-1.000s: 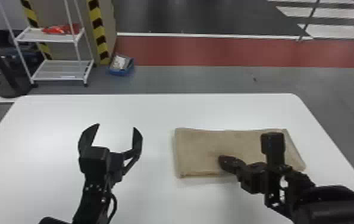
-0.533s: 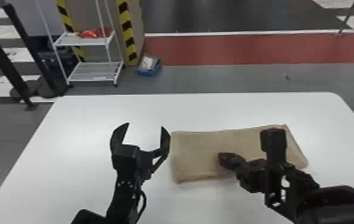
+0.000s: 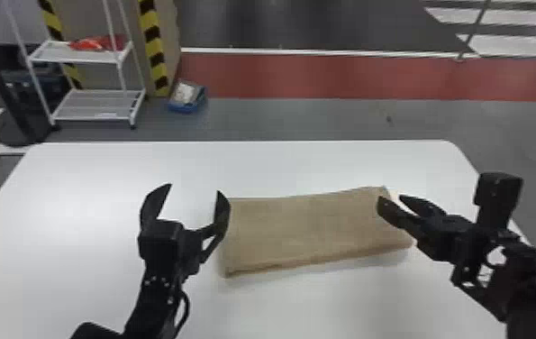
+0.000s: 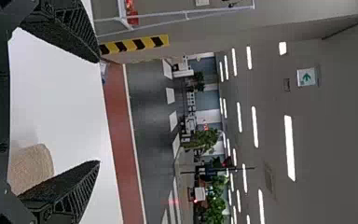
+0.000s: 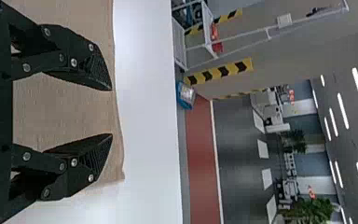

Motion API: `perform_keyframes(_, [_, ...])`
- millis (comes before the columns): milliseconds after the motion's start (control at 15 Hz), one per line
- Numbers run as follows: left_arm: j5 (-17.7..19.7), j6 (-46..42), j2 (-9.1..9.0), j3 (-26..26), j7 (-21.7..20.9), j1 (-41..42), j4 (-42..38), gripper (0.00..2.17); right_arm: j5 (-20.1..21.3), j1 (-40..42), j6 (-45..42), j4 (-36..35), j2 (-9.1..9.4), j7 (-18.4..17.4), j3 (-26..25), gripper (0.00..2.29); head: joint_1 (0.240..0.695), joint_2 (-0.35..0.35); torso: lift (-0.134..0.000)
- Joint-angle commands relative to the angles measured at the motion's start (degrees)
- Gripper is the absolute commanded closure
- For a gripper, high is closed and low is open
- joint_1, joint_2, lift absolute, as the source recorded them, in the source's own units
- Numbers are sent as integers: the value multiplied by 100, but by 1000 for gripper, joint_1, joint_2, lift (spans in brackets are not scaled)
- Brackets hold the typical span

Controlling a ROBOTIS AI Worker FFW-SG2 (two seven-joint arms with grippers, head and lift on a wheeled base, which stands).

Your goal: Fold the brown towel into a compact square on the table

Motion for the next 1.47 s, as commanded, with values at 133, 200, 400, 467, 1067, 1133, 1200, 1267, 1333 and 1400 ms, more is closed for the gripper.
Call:
perform_keyframes(133, [758, 1236, -42, -119, -501, -416, 136, 1447, -136, -190, -305, 849, -364, 167, -766, 83, 695, -220, -114])
perform_keyframes(200, [811, 1254, -51, -154, -519, -433, 154, 1750, -180, -234, -375, 998, -425, 325, -774, 83, 695, -246, -114])
perform_keyframes(400, [828, 1307, 2, -154, -915, -372, 48, 1851, -461, -471, -305, 1359, -496, 844, -1073, 97, 695, -288, -114])
perform_keyframes(467, [846, 1394, 2, -110, -1161, -328, 4, 1851, -453, -621, -305, 1561, -584, 940, -1056, 103, 695, -288, -114])
perform_keyframes(1067, [846, 2045, 46, 30, -2092, -354, 4, 1848, -75, -1245, 644, 2282, -742, 1213, -616, 130, 695, -312, -114])
perform_keyframes(1133, [846, 2168, 46, 30, -2171, -372, 4, 1848, -57, -1271, 679, 2308, -724, 1213, -564, 130, 695, -311, -114])
perform_keyframes(1200, [819, 2185, 46, 30, -2180, -390, 13, 1848, -13, -1359, 732, 2378, -733, 1213, -458, 130, 695, -310, -114])
perform_keyframes(1267, [802, 2185, 55, 22, -2171, -407, 22, 1848, 48, -1438, 750, 2449, -715, 1204, -388, 134, 695, -310, -114])
perform_keyframes(1333, [784, 2203, 55, 22, -2180, -433, 57, 1848, 48, -1508, 785, 2528, -707, 1213, -317, 134, 695, -302, -114])
perform_keyframes(1400, [784, 2203, 63, 22, -2171, -451, 84, 1848, 48, -1552, 785, 2572, -698, 1204, -247, 140, 695, -295, -114])
